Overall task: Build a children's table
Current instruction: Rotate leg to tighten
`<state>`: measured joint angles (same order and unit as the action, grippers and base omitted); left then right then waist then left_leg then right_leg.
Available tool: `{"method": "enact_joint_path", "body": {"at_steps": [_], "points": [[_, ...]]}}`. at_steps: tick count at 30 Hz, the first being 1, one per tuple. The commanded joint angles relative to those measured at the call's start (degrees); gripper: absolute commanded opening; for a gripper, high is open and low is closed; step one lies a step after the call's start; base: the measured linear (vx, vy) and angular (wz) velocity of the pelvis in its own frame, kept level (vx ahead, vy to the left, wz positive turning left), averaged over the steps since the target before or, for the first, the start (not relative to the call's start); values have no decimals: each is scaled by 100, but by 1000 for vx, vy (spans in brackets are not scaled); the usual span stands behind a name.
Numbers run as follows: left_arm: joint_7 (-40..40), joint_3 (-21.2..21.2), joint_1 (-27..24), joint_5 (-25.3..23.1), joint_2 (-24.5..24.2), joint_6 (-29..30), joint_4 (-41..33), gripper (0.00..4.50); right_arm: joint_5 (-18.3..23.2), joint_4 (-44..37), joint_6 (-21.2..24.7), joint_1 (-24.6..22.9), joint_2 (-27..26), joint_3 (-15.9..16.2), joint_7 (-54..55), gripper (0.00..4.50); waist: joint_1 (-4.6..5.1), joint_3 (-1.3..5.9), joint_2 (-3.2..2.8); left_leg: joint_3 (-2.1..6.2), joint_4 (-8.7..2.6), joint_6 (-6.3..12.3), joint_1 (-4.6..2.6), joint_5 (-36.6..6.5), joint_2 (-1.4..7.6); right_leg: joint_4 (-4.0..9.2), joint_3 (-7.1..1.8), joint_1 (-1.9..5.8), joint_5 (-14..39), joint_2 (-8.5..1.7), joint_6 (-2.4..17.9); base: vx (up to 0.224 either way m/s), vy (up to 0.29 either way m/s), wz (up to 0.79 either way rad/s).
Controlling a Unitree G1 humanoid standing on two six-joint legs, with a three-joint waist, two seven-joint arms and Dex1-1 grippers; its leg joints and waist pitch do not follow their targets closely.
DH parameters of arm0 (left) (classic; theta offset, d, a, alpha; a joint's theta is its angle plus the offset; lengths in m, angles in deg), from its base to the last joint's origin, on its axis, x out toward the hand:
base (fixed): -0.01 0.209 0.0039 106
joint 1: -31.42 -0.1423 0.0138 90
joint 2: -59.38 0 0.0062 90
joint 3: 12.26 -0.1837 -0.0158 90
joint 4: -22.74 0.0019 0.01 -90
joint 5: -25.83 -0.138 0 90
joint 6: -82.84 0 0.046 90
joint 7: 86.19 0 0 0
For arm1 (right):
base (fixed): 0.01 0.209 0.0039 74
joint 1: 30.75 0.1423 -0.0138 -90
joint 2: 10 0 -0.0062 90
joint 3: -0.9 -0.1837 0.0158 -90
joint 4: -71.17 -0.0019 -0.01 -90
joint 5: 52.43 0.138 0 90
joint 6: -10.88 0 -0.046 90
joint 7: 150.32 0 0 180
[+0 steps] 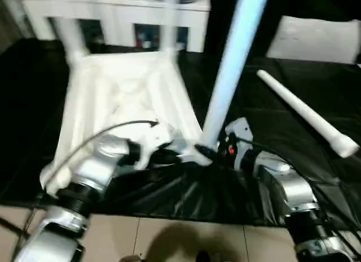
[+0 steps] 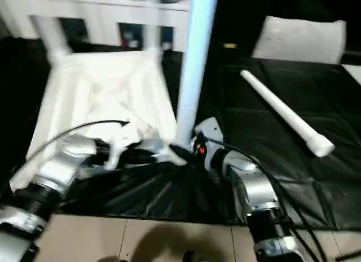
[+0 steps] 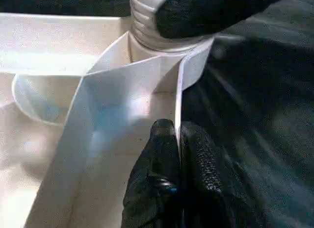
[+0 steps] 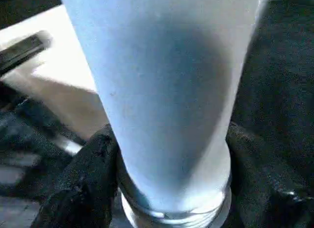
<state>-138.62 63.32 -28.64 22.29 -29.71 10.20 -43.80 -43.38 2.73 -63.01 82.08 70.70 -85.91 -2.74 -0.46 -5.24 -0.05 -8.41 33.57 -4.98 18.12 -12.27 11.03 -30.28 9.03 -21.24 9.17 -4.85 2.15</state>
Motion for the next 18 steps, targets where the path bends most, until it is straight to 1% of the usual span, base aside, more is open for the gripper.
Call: {"method": "enact_joint_path", "body": {"at_steps": [1,2,3,4,5,6,7,8,9,10,11,12,13,14,15,16,17,18], "points": [[938,43,51,122,713,242,-371,0,106,303,306,25,-620,444,308,274,84,208,12,143,-456,120,-37,-2518,236,614,-85,164,3729,-429,-25,0,0,0],[1194,33,44,21,886,394,-494,0,118,456,330,123,-831,306,696,274,150,194,-34,156,-443,137,-86,-2799,244,665,-1,159,3723,-413,-106,0,0,0],[1318,25,51,-37,956,459,-542,0,125,523,334,169,-921,250,853,274,223,202,-14,194,-479,122,-28,-2943,292,599,8,220,3566,-462,-106,0,0,0],[1473,11,80,-112,1038,509,-574,0,126,607,348,230,-1042,184,1066,274,230,213,-44,210,-497,121,-6,-2971,300,580,-18,246,3491,-475,-100,0,0,0],[1590,1,120,-172,1096,541,-572,0,106,660,330,276,-1121,173,1174,274,258,221,-27,193,-497,134,-12,-2950,282,568,-84,205,3433,-494,-60,0,0,0],[1670,3,132,-211,1128,600,-602,0,69,671,332,291,-1175,167,1228,274,255,221,-14,165,-458,152,-21,-2778,207,616,-94,167,3571,-524,-41,0,0,0],[1706,4,138,-228,1141,626,-615,0,52,675,333,297,-1199,165,1252,274,245,222,3,144,-440,190,16,-2511,170,629,-119,164,3664,-555,-32,0,0,0],[1748,-21,174,-266,1136,689,-624,0,15,651,351,300,-1293,168,1312,274,236,240,1,140,-436,209,38,-2367,165,621,-135,179,3638,-565,-24,0,0,0],[1741,-53,179,-303,1091,694,-615,0,6,620,345,287,-1320,184,1295,274,220,254,2,139,-456,227,81,-2154,184,579,-176,183,3464,-561,34,0,0,0],[1748,-63,171,-331,1081,722,-636,0,-14,616,341,286,-1344,176,1298,274,206,262,-9,140,-464,241,92,-2071,191,558,-191,184,3357,-554,77,0,0,0],[1740,-71,148,-362,1059,751,-665,0,-41,603,330,277,-1364,171,1297,274,184,276,-16,123,-467,263,95,-1945,211,529,-225,165,3152,-545,173,0,0,0],[1749,-54,106,-405,1033,828,-721,0,-20,597,319,266,-1396,130,1313,330,178,273,-6,114,-476,275,120,-1846,218,487,-255,168,2967,-540,287,0,0,0],[1747,-39,77,-420,1007,857,-754,0,2,583,310,253,-1406,103,1326,330,172,279,-7,108,-482,280,128,-1790,232,453,-277,166,2835,-534,371,0,0,0],[1673,-27,30,-405,927,876,-805,0,43,550,268,235,-1377,75,1323,330,173,291,2,108,-481,285,150,-1726,229,425,-292,175,2752,-530,405,0,0,0],[1649,-27,19,-398,906,876,-816,0,50,542,256,232,-1367,71,1320,354,163,305,15,103,-482,300,187,-1591,222,383,-326,187,2629,-528,455,0,0,0],[1499,-29,-46,-359,769,821,-859,0,66,457,187,200,-1293,31,1296,364,156,337,32,89,-473,332,211,-1407,220,338,-359,201,2462,-523,520,0,0,0],[1442,-31,-71,-346,716,791,-871,0,67,419,163,186,-1265,13,1285,364,142,346,41,78,-462,354,218,-1305,214,318,-379,196,2367,-524,551,0,0,0],[1401,-35,-84,-340,680,760,-871,0,66,394,144,177,-1242,3,1274,377,138,346,54,53,-454,407,222,-1163,206,283,-413,174,2250,-505,632,0,0,0]]}}
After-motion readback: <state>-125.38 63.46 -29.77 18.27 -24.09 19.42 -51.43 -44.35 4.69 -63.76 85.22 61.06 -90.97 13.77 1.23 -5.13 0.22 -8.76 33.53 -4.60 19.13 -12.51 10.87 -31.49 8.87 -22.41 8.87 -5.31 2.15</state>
